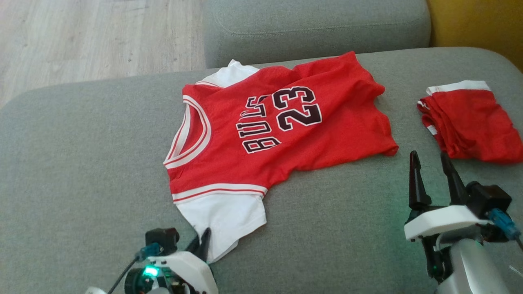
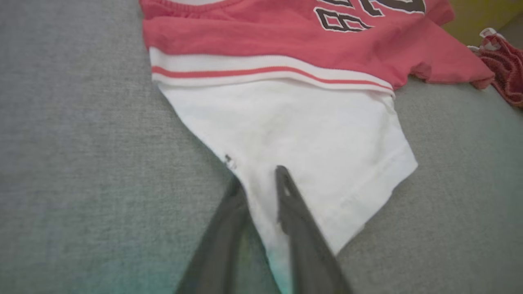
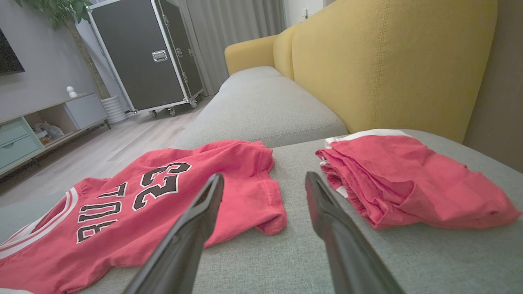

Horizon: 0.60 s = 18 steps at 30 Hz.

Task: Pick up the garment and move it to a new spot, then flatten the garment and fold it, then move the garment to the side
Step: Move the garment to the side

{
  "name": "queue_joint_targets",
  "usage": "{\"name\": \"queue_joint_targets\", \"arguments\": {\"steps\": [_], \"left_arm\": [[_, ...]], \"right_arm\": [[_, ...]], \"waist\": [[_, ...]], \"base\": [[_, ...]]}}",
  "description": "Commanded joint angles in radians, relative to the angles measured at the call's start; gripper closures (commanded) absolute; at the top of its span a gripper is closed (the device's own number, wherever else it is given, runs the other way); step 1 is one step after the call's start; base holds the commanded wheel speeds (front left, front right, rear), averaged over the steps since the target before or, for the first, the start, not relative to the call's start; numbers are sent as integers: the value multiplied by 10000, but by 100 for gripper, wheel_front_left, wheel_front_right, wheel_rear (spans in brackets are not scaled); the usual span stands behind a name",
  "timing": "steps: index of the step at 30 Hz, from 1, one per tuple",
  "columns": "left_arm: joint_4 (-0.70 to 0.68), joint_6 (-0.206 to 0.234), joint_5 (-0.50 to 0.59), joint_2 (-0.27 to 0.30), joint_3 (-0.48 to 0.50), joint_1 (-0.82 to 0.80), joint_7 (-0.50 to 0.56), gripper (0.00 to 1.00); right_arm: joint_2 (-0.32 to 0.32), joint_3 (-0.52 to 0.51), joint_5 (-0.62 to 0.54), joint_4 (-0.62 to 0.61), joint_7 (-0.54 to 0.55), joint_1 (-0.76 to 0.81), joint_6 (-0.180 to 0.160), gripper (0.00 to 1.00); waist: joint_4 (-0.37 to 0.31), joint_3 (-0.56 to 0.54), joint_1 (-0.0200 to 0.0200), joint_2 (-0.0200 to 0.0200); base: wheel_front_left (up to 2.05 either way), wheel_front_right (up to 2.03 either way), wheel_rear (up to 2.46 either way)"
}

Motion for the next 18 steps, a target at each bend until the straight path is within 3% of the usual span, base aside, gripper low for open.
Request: {"name": "queue_joint_targets", "arguments": {"steps": [1, 11, 18], "left_arm": [[-172, -70, -109, 41, 115, -168, 26, 100], [-1093, 36, -299, 242, 928, -568, -2265, 100], [-1665, 271, -266, 270, 1513, -801, -3045, 100]], "right_arm": [[-17, 209, 54, -287, -135, -525, -9, 0], [-17, 77, -158, -134, -135, -490, -9, 0], [-16, 86, -383, 584, -133, -619, -9, 0]], "waist": [[-11, 33, 0, -1], [168, 175, 0, -1], [331, 295, 0, -1]], "base": [[0, 0, 0], [0, 0, 0], [0, 0, 0]]}}
